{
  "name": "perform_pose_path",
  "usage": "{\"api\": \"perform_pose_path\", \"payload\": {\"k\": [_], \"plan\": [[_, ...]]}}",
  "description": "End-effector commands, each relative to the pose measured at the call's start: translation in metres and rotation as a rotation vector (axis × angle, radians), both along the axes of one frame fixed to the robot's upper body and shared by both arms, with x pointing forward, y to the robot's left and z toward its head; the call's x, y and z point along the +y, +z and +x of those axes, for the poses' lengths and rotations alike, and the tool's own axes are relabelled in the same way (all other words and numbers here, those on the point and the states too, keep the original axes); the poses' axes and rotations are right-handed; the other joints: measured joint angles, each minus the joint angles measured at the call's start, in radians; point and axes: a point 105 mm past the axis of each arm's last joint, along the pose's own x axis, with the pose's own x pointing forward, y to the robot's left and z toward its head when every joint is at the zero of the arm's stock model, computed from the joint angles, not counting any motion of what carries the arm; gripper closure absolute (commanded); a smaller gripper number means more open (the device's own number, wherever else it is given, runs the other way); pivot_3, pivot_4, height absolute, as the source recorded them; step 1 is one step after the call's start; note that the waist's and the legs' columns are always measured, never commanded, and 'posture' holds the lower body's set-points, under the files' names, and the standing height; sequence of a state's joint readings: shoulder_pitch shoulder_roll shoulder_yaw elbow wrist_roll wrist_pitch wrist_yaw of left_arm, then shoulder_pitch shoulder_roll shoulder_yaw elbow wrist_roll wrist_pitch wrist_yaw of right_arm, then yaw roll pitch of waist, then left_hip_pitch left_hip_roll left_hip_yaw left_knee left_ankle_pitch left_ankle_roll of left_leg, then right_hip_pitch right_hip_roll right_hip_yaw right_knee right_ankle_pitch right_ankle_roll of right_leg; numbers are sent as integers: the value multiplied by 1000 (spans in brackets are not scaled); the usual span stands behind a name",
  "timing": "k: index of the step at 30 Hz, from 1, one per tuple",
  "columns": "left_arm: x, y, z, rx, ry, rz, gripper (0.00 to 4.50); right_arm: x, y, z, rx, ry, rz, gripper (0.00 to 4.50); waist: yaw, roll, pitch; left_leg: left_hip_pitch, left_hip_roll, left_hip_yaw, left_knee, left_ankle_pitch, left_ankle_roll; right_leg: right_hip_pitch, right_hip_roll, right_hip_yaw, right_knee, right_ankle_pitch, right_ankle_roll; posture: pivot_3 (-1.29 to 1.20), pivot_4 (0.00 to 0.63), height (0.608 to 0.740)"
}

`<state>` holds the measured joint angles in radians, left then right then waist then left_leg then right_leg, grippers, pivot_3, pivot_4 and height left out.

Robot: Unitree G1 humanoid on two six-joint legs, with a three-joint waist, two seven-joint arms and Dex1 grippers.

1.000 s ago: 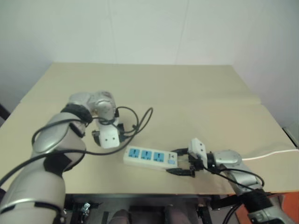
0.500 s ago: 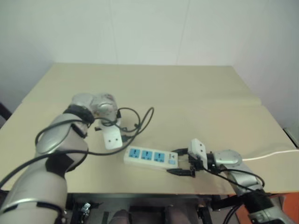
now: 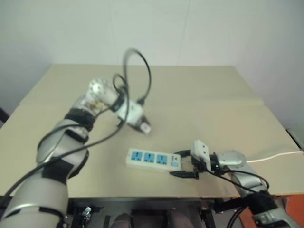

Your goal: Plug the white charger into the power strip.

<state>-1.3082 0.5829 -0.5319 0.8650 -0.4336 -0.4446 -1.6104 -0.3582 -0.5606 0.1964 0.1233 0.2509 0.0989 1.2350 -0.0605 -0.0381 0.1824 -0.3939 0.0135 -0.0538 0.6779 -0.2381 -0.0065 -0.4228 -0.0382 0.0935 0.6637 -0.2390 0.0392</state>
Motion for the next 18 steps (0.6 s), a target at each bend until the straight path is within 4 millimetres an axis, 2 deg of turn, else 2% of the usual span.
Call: {"api": "perform_pose_path", "payload": {"k": [1,3,6,9,12,14,16,18], "plan": [[6,41,-6,234,21,-326,3487,10,11,12,-42,25,8,1072,-6,0,0,1,0,0,0,0,0,1,0,0,0,0,0,0,150,740],[10,49,-7,368,45,-457,3487,16,14,18,-48,31,14,1072,-11,0,0,3,0,0,0,0,0,2,1,0,0,0,0,0,150,740],[13,44,-13,532,73,-566,3487,26,14,25,-44,36,24,1072,-16,0,0,3,1,0,-1,0,0,1,2,0,1,0,-1,0,150,740],[10,25,-24,663,88,-623,3487,33,11,31,-46,41,29,1072,-14,1,0,3,2,0,-1,0,0,0,2,0,1,0,-1,0,150,740],[6,1,-39,595,34,-661,3487,37,11,31,-49,55,37,1072,-7,1,0,3,1,0,-1,0,0,0,0,0,1,0,-1,0,150,740],[5,-16,-50,591,-10,-629,3487,39,11,30,-49,65,42,1072,-6,1,0,3,1,0,-1,0,0,1,0,0,1,1,-2,0,150,740],[5,-36,-51,605,-7,-568,3487,39,10,28,-50,72,42,1072,-7,1,0,3,1,0,-1,0,0,1,0,0,1,1,-3,0,150,740],[3,-50,-44,634,33,-557,3487,38,9,27,-51,74,40,1072,-6,1,0,4,1,0,-1,0,0,1,0,0,1,1,-3,0,150,740]]}}
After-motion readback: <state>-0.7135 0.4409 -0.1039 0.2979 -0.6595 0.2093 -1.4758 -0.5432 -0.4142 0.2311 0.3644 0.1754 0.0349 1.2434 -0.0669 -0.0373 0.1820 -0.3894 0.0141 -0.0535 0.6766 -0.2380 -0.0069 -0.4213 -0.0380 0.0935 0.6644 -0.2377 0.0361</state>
